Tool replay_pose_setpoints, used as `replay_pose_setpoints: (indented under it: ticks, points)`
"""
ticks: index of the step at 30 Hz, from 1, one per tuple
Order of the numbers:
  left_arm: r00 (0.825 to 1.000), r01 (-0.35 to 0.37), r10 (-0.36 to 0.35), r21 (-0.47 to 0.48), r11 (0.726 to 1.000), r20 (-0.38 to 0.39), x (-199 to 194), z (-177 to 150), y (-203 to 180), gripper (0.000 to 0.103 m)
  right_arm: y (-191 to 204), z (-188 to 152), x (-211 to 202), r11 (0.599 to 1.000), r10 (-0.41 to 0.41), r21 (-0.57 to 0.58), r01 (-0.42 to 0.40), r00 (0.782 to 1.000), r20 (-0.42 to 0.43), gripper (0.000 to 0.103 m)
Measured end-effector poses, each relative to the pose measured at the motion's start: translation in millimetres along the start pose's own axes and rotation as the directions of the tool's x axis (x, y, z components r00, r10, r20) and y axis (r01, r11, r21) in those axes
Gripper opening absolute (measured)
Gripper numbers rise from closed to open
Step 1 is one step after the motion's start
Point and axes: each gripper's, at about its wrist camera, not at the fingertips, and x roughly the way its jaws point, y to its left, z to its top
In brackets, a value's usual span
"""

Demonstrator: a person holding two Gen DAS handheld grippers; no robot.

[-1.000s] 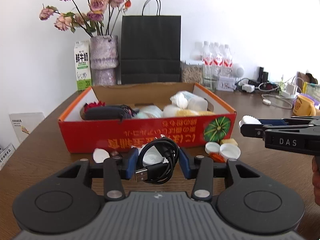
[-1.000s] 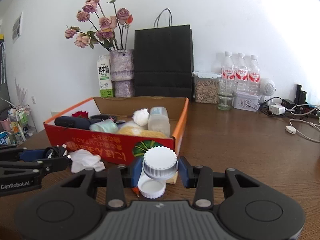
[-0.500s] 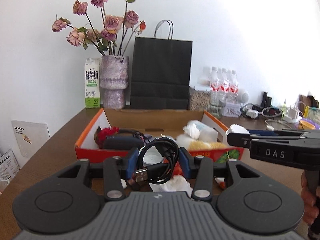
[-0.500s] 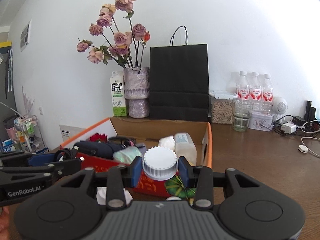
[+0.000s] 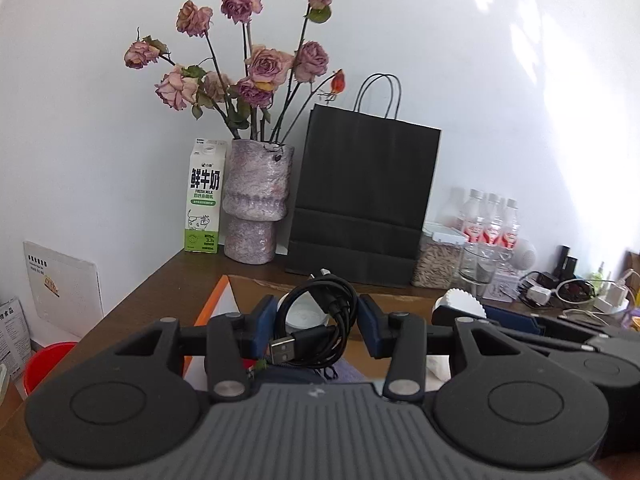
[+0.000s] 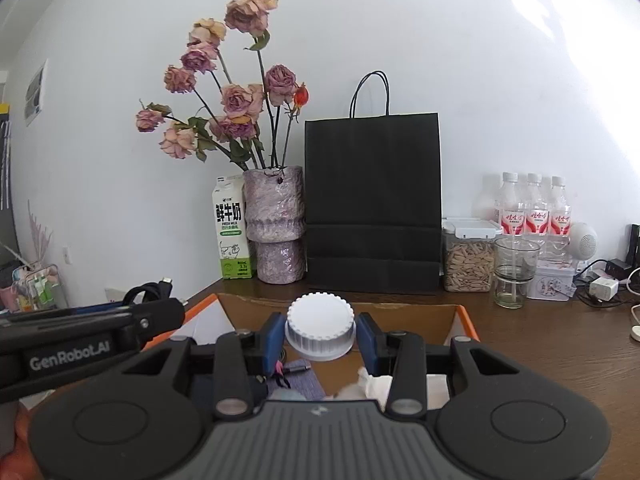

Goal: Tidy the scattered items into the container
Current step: 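Carry the cable and white cap over the box and open both grippers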

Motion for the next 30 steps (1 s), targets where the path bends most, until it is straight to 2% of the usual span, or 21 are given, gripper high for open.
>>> replay_pose_setpoints:
  ticks: [4, 8, 11, 17, 30]
  points:
    - [0.999, -0.046, 0.047, -0.016, 0.999, 0.009, 34.3, 1.6, 6.0, 0.045, 0.3, -4.0, 27.2, 1.000, -0.019, 0.014, 0.019, 1.000, -0.015, 0.038]
    - [0.997, -0.059, 0.060, 0.016, 0.998, -0.039, 48.8, -12.6, 11.0, 0.045, -6.3, -17.3, 39.0, 0.999, -0.032, 0.014, 0.032, 0.998, -0.059, 0.038]
    - [0.996, -0.064, 0.066, 0.023, 0.998, -0.062, 52.1, -19.1, 12.7, 0.045, -9.4, -23.2, 42.0, 0.999, -0.032, 0.022, 0.034, 0.997, -0.074, 0.038]
    - [0.994, -0.073, 0.076, 0.035, 0.997, -0.076, 53.1, -25.8, 11.8, 0.045, -3.3, -27.5, 32.2, 0.999, -0.038, -0.014, 0.037, 0.999, -0.033, 0.038]
    - [0.995, -0.064, 0.068, 0.060, 0.996, -0.067, 48.9, -27.7, 7.3, 0.045, -3.8, -31.3, 32.7, 0.999, -0.040, -0.006, 0.040, 0.999, -0.034, 0.038]
